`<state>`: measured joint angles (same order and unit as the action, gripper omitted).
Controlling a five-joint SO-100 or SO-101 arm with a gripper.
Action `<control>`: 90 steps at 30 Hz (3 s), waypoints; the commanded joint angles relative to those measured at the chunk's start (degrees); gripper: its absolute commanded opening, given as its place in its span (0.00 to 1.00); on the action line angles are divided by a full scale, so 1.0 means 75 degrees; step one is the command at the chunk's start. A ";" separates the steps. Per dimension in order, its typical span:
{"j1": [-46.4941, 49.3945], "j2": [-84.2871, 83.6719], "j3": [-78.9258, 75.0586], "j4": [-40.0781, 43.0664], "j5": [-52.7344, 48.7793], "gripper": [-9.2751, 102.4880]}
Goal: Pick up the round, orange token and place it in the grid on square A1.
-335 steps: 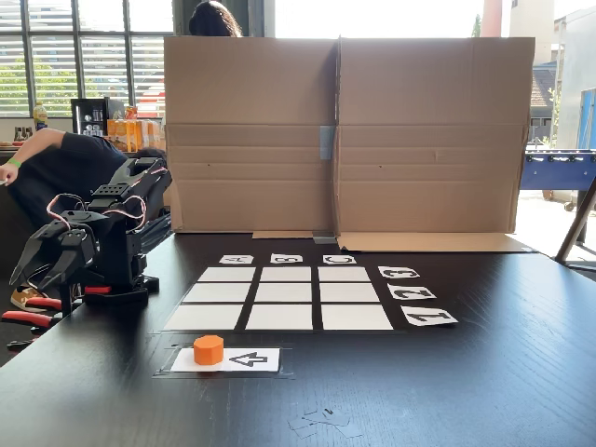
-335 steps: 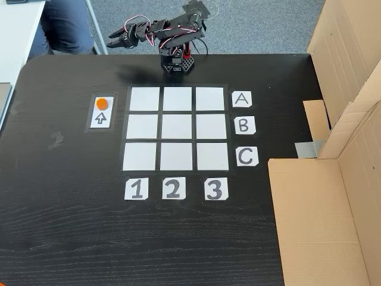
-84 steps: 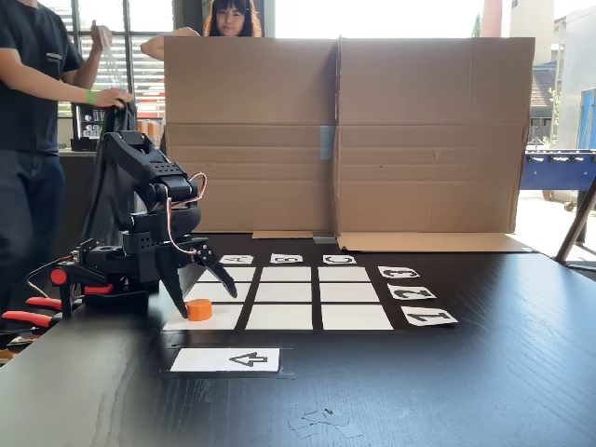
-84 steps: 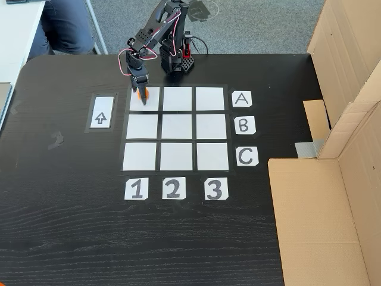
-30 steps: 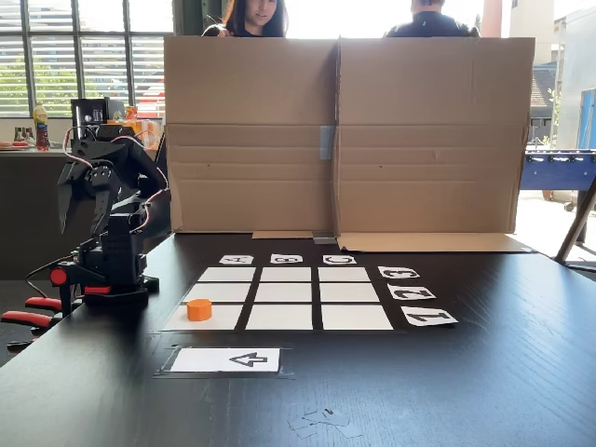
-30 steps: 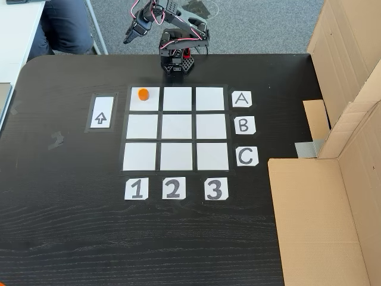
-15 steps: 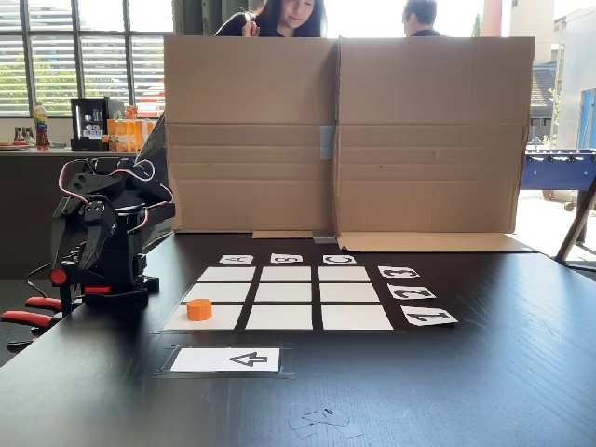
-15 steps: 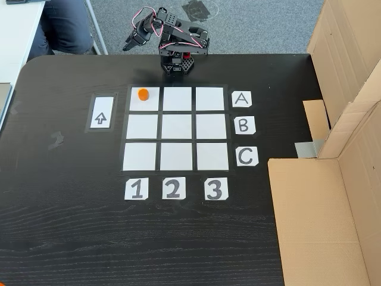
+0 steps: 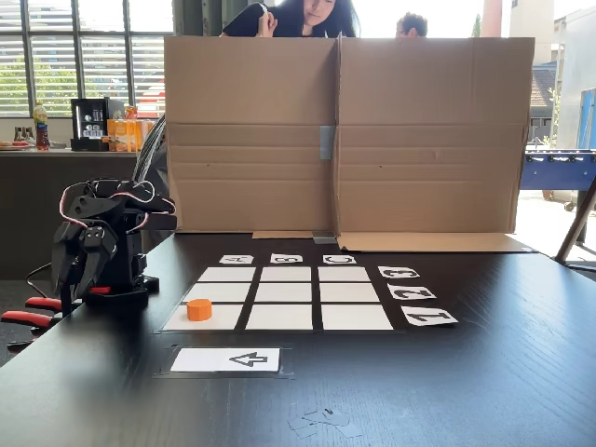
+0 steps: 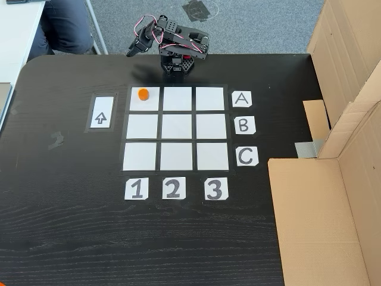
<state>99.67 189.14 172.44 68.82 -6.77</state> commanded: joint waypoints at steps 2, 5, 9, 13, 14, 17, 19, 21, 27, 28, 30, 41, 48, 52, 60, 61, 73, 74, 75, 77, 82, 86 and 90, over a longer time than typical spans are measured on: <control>0.0117 0.0059 0.0012 -0.0129 -0.0070 0.19; 0.0164 0.0035 0.0012 -0.0141 -0.0094 0.19; 0.0176 0.0176 0.0105 -0.0293 -0.0223 0.17; 0.0188 0.0176 0.0328 -0.0504 -0.0234 0.11; 0.0211 0.0176 0.0328 -0.0504 -0.0234 0.10; 0.0223 0.0176 0.0340 -0.0480 -0.0234 0.09; 0.0223 0.0176 0.0352 -0.0480 -0.0211 0.08; 0.0246 0.0176 0.0363 -0.0480 -0.0211 0.08; 0.0293 0.0164 0.0363 -0.0480 -0.0211 0.08; 0.0293 0.0164 0.0363 -0.0480 -0.0211 0.08; 0.0293 0.0152 0.0363 -0.0480 -0.0211 0.08; 0.0293 0.0129 0.0363 -0.0480 -0.0223 0.08; 0.0293 0.0152 0.0363 -0.0480 -0.0211 0.08; 0.0293 0.0164 0.0363 -0.0480 -0.0199 0.08; 0.0352 0.0117 0.0363 -0.0480 -0.0187 0.08; 0.0352 0.0117 0.0363 -0.0480 -0.0187 0.08; 0.0445 0.0141 0.0363 -0.0480 -0.0187 0.08; 0.0445 0.0152 0.0363 -0.0480 -0.0187 0.08; 0.0445 0.0164 0.0363 -0.0480 -0.0187 0.08; 0.0445 0.0164 0.0363 -0.0480 -0.0187 0.08; 0.0445 0.0164 0.0363 -0.0480 -0.0187 0.08; 0.0445 0.0176 0.0363 -0.0480 -0.0187 0.08; 0.0445 0.0176 0.0363 -0.0480 -0.0187 0.08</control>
<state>100.11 190.11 174.99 65.83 -8.26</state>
